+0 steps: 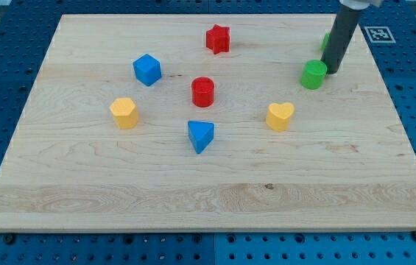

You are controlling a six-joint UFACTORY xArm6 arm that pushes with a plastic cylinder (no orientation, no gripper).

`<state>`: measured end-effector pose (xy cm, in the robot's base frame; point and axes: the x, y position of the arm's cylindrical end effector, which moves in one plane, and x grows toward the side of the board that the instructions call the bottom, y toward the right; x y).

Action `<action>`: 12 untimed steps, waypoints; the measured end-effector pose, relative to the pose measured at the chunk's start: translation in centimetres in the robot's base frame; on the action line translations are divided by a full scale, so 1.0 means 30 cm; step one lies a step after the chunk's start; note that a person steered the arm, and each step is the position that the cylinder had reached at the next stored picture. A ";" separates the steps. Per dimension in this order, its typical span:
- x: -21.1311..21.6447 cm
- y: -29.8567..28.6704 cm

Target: Slide the green star diagonally bottom right to the red star

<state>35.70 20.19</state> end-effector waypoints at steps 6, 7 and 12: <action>-0.229 0.316; -0.282 0.266; -0.256 0.166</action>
<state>28.01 25.18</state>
